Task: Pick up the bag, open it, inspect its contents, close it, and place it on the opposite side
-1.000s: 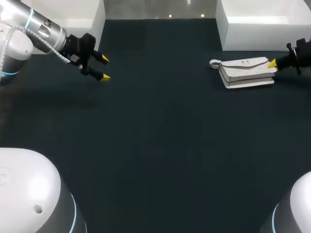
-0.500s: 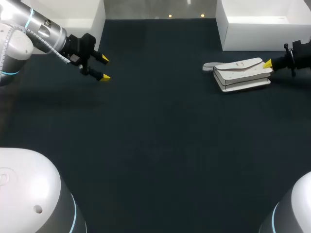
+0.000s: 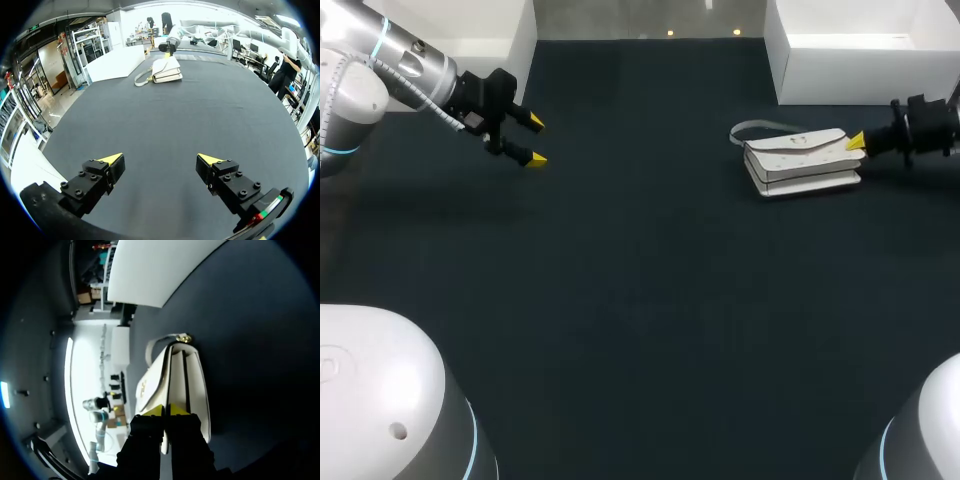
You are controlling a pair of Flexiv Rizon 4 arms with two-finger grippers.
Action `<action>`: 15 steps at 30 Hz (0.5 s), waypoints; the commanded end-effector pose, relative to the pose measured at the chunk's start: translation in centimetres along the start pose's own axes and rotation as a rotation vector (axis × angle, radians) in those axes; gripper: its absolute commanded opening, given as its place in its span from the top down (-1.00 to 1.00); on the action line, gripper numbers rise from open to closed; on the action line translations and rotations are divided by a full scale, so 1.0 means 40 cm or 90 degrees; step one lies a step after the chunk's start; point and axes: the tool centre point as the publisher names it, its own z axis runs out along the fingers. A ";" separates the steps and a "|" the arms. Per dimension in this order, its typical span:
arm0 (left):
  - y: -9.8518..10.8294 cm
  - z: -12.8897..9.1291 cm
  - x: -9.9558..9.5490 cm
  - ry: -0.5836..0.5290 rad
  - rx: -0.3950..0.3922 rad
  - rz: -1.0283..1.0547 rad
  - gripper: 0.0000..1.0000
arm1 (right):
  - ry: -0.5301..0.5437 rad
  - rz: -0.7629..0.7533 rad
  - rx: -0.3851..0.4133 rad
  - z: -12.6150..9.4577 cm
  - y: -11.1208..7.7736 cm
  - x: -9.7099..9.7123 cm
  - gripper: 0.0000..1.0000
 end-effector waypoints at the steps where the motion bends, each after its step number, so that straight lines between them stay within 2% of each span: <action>1: 0.002 0.002 0.000 -0.001 0.002 0.001 -1.00 | -0.005 0.002 -0.142 0.013 -0.064 0.019 1.00; 15: 0.002 0.002 0.000 -0.001 0.002 0.001 -1.00 | 0.006 0.008 -0.217 0.066 -0.144 0.058 1.00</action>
